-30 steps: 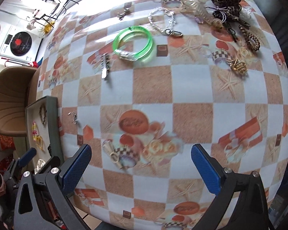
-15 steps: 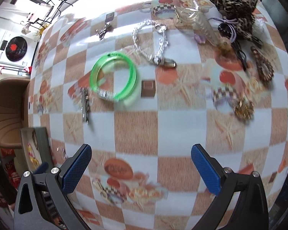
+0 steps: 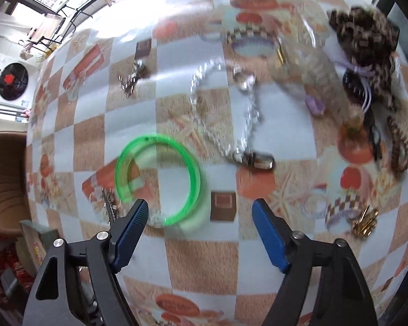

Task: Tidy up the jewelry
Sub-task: 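Move the left tool toward the silver charm while the right tool approaches the green bangle, then grasp the silver charm with the left tool while the right tool grasps the green bangle, then carry the silver charm with the left tool while the right tool carries the green bangle to the tray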

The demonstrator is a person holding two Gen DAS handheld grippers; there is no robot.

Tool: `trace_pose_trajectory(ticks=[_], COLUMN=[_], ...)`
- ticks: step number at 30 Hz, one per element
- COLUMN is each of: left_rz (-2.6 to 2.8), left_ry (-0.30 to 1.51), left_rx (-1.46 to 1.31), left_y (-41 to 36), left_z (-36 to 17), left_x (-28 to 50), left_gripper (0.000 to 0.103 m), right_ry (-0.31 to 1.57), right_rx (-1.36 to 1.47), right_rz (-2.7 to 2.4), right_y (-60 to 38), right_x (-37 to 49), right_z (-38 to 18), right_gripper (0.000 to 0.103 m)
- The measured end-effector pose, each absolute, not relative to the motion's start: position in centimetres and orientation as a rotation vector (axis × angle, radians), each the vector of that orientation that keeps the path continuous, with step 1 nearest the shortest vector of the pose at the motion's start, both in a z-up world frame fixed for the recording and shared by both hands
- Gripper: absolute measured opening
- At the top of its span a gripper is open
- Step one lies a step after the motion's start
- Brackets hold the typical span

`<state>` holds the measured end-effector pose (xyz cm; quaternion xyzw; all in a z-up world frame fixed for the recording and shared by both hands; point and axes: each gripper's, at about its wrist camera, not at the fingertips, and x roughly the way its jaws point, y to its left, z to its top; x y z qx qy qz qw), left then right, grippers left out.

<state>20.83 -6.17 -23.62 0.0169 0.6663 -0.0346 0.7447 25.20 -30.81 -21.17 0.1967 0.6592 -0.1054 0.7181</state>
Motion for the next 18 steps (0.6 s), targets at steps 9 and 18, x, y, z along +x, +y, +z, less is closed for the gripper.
trace_pose_trajectory(ticks=[9,18], left_rz=[-0.169,-0.249], left_ry=[1.417,1.426], left_rx=[0.066,-0.015], left_y=[-7.9,-7.7], left_z=[-23.2,-22.5], left_x=[20.0,19.7], left_gripper=[0.053,0.008], right_ry=[1.465,1.444], right_rx=[0.208,0.259], right_rz=[-0.328,-0.3], right_y=[-27.7,-28.5], right_x=[26.6,25.0], right_z=[-21.2,-20.4], right_gripper=[0.047,0.007])
